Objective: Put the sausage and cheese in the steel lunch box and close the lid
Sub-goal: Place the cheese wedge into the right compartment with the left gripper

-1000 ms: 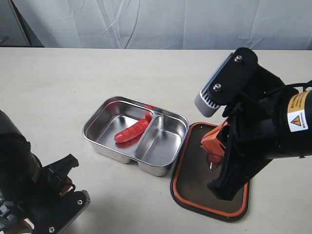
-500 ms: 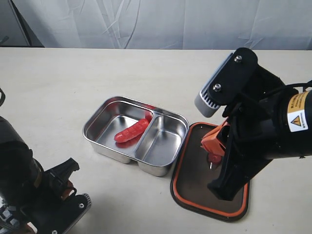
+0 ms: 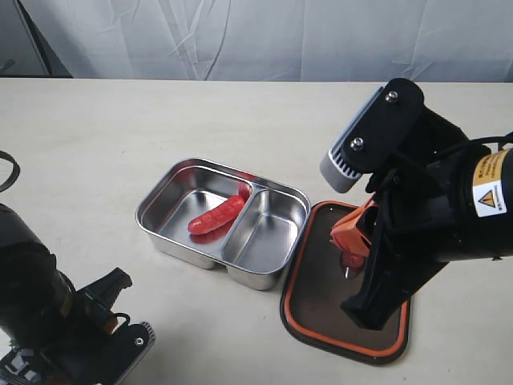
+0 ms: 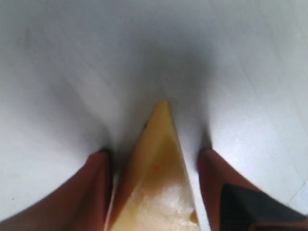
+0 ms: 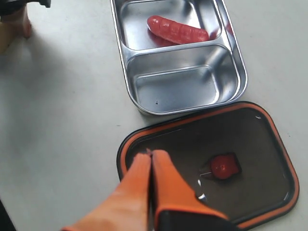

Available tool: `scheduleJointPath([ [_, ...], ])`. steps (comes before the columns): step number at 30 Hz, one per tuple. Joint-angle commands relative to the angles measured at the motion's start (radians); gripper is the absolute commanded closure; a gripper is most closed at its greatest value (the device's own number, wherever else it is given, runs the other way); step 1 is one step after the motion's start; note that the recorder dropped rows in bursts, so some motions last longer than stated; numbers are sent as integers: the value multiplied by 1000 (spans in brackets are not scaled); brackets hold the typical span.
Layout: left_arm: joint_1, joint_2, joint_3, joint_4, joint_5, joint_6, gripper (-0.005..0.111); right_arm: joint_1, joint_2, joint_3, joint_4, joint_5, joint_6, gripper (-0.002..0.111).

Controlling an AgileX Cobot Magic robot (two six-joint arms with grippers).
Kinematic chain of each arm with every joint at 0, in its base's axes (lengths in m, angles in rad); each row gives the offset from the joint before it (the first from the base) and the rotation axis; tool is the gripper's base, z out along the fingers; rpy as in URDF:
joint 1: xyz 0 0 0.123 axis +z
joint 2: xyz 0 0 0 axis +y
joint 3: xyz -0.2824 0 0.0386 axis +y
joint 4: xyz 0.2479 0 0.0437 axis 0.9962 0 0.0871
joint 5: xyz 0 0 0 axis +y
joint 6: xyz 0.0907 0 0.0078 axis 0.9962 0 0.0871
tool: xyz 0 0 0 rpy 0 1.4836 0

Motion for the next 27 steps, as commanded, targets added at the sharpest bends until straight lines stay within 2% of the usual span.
scheduleJointPath([
  [1, -7, 4, 4, -12, 15, -6, 84, 0, -7, -3, -8, 2, 0, 108],
  [4, -7, 2, 4, -12, 36, -10, 107, 0, -7, -3, -10, 2, 0, 108],
  [12, -7, -152, -53, -37, 43, -311, 107, 0, -7, -3, -16, 2, 0, 108],
  [17, -7, -258, -117, -146, 26, -320, 107, 0, -7, -3, -26, 2, 0, 108],
  [23, -7, -264, -173, -240, -148, -398, 107, 0, -33, -3, -44, -13, 15, 108],
  [27, -7, -228, -205, -394, -265, -398, 107, 0, -105, -3, -235, -19, 257, 108],
])
